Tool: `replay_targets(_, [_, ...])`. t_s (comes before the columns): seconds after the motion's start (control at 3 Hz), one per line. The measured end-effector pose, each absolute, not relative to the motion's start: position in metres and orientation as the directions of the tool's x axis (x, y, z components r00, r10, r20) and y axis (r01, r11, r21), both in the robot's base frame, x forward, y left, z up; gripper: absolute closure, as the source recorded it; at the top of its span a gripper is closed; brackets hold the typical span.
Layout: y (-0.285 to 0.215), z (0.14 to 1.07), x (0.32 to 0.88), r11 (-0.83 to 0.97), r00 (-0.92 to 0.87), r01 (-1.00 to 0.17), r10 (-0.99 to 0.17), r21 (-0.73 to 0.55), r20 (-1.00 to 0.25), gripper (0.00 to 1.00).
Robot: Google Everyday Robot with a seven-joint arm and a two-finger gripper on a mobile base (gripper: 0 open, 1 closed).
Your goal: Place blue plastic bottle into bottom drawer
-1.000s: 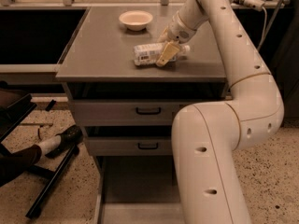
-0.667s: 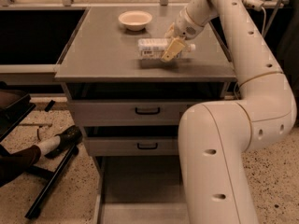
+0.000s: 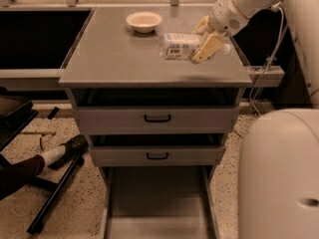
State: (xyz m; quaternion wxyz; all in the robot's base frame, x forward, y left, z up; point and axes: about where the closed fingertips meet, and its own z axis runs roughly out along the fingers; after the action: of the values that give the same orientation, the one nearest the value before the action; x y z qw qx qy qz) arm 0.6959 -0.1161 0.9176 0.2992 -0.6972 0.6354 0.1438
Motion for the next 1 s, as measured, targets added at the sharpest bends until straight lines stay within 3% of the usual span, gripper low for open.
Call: replay_targets(1.0, [-0.121, 0.929, 0.539, -0.232, 0.365, -0.926, -0.750, -0.297, -0.551, 1.00])
